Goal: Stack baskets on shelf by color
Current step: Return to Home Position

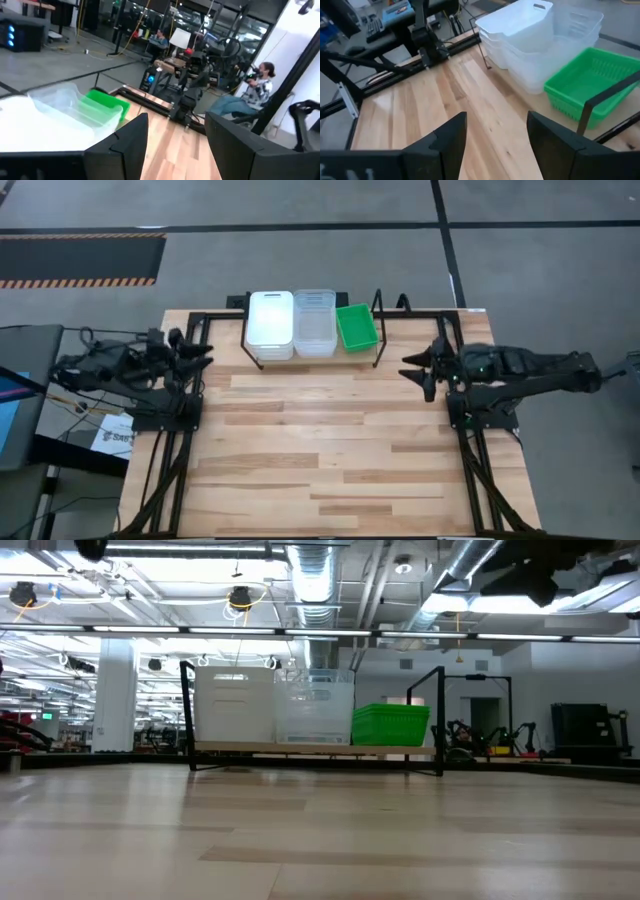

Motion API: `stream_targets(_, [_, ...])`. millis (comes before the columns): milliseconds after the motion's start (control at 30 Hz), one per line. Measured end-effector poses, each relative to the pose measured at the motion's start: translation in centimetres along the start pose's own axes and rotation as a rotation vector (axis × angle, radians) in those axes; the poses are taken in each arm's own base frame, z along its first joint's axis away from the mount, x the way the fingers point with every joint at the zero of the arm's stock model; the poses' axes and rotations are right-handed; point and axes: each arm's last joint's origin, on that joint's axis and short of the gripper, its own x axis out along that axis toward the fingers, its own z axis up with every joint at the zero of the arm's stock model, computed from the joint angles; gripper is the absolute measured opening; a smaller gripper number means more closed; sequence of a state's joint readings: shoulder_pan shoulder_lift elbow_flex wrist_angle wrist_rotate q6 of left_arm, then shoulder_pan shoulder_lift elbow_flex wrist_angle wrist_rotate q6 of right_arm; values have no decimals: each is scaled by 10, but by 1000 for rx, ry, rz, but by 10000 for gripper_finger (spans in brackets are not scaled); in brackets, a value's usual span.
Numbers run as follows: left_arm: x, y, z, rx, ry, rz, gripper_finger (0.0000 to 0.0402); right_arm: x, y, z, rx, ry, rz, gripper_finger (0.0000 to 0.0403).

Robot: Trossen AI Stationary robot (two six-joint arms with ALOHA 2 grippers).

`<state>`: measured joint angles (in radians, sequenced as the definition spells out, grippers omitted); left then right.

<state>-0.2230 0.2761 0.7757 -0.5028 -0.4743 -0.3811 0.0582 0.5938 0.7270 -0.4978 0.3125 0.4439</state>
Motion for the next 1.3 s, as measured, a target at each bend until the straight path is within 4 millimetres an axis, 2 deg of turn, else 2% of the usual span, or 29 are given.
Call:
stream_targets(233, [-3,20,-47,-90,-45,-50,185,7,-1,-37,28,-37,-14,226])
stream_targets(433, [-4,27,-66,-75,-29,-72,185,14,-3,-62,39,-45,-58,226])
stream_targets(533, [-2,26,-66,-55,-34,-61,185,16,-4,-70,25,-42,-91,226])
stream_targets(733, [-2,27,-68,-51,-37,-63,185,18,-6,-74,123,-44,-113,226])
stream_targets(900, [-2,28,-69,-55,-38,-34,185,18,-4,-77,135,32,-29,226])
stream_targets(967, [-2,28,-70,-48,-33,-34,185,18,-3,-76,81,35,0,226])
stream_targets(1067, [-2,27,-69,-26,-31,-67,185,16,2,-67,-63,-57,45,226])
stream_targets(1167, [-2,27,-69,-18,-24,-86,185,5,-4,-57,-91,-157,59,226])
stream_targets(1300, [-2,27,-69,5,-29,-75,185,-16,-20,-55,-72,-220,42,226])
